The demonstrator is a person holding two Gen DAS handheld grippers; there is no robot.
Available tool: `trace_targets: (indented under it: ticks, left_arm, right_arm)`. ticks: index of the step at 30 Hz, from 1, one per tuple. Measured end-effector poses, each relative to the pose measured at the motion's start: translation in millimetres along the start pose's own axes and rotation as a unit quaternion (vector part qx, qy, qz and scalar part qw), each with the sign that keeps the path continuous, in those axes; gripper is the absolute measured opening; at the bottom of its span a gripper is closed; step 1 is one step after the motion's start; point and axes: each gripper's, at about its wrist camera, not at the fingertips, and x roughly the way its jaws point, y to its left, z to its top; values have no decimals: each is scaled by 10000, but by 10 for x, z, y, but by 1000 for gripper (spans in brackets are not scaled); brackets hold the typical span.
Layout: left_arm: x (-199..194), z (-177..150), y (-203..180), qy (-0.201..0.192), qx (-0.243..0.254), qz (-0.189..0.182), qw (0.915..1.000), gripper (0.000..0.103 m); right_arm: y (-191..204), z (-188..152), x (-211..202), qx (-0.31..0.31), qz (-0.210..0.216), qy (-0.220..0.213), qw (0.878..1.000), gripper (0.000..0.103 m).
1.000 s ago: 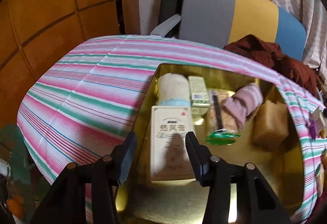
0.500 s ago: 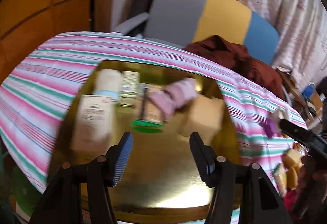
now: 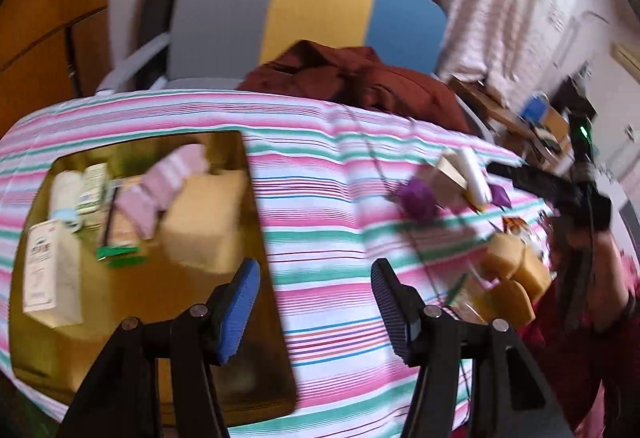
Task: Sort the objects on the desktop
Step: 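Grasp the white sponge with the right tool while the left tool grasps another cream box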
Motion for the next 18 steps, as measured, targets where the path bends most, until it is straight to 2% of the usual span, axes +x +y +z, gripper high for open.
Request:
trace_targets:
  ticks: [3,6,10,11,12,13,14,18]
  left_arm:
    - [58,-39,-228,27,225,-95,9997,59]
    - [170,-60,-398,181,394,-284,9987,59]
    - [297,-68,-569,346,593,-350,9970,59]
    - [316,-66,-582,366,605,-376,9968,59]
    - [343,-62,-601,385,609,-409,9966,59]
    - [388,-51,-633,417,608,-429,9964,59]
    - [429,-43,-654,450,612,-433,9962,59]
    - [656,30,-797,627,591,-555,9947,59]
  right_arm:
    - [-239,134,81,41,-78,-73,9999,93]
    - [-403,204,273,202,39,66,9998,93]
    - [-428,216,515,162,97,360,9992,92]
    - [-406,211,565,73,93,429,9990,90]
    - [-381,197,608,0,103,495,9987,82]
    - [-357,184,654,-45,132,586,9982,66]
    - [-342,173,710,-92,191,734,9971,63]
    - [-386,156,702,168,381,845,9956,61]
